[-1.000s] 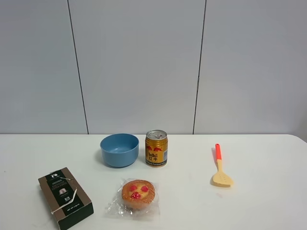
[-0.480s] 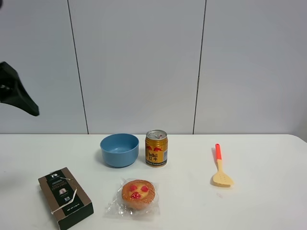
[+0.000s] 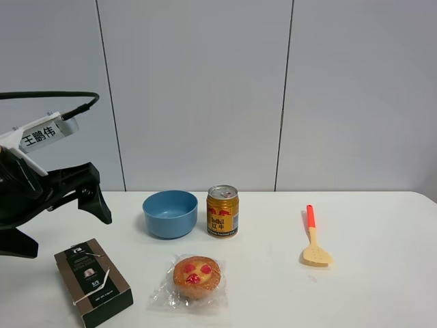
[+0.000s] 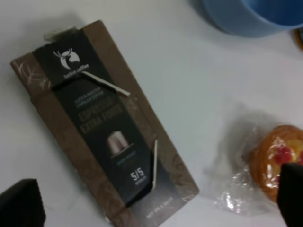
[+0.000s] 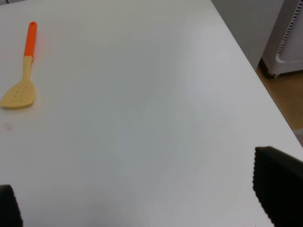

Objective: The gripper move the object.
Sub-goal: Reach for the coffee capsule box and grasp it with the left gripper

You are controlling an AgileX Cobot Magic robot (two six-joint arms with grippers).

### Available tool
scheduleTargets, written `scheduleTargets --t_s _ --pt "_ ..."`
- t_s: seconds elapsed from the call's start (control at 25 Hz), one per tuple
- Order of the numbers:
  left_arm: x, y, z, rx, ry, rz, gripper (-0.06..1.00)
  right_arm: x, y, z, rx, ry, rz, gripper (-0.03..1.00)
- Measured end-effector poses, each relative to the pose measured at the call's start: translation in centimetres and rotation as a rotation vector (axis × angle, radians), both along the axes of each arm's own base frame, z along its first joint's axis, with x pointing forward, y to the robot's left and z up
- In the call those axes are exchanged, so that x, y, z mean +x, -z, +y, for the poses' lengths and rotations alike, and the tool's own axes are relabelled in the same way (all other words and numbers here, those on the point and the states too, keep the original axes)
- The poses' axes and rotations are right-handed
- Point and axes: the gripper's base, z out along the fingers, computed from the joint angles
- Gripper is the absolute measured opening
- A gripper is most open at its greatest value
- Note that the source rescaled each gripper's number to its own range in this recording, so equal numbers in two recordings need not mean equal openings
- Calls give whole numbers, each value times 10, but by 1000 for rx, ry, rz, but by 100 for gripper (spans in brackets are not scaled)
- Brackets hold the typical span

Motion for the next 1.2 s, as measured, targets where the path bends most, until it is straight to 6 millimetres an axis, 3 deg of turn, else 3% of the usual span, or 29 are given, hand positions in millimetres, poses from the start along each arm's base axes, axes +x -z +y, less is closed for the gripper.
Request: scheduleTargets --t_s 0.48,0.84,1.2 --pt "7 34 3 100 0 104 100 0 0 0 0 0 0 100" --pt "31 23 -5 75 -74 144 100 0 0 0 0 0 0 100" --pt "43 36 -11 117 -93 269 100 0 0 0 0 0 0 100"
